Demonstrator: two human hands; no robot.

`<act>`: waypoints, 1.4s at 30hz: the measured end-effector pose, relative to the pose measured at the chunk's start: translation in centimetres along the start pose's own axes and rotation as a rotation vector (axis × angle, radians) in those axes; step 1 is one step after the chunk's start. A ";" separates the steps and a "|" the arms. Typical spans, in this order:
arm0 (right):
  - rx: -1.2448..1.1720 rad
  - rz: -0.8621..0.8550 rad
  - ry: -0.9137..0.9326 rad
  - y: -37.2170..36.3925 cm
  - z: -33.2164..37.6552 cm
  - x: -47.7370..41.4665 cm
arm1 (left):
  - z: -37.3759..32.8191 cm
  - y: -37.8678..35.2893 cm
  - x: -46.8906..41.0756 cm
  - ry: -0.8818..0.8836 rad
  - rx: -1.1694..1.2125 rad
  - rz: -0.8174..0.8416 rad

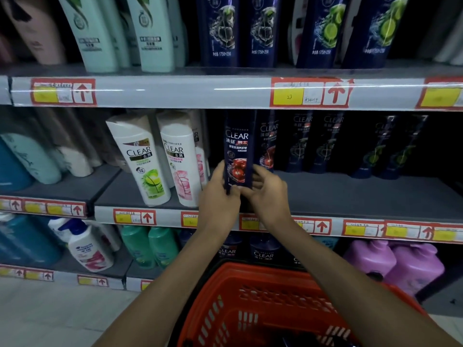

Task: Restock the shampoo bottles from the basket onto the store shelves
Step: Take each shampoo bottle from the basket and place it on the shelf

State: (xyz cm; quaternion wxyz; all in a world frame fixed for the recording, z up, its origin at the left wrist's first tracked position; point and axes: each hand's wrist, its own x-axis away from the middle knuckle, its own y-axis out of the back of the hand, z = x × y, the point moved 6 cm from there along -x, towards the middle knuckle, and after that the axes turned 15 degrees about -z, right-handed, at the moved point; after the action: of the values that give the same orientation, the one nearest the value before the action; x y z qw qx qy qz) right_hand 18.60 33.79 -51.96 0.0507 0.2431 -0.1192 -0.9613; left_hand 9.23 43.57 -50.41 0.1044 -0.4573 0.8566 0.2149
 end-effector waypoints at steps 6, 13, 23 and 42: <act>0.117 -0.082 0.029 -2.5 -1.3 -1.8 | 1.5 -2.2 -2.4 0.121 0.058 -0.021; 0.171 -0.127 -0.050 -4.1 -2.0 -2.8 | 3.6 -4.1 -4.4 0.213 0.104 -0.036; 0.441 -0.167 -0.034 -4.6 -1.5 -2.9 | 5.5 -5.3 -5.6 0.225 0.121 0.040; 0.722 0.254 0.050 4.1 1.3 1.3 | 1.5 0.1 0.3 -0.096 -0.528 0.311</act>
State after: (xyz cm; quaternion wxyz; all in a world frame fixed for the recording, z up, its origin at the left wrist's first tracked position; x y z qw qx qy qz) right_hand 17.04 29.92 -50.38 0.0834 0.2518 -0.4780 -0.8373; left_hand 8.98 44.05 -51.80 -0.0119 -0.3213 0.8248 0.4650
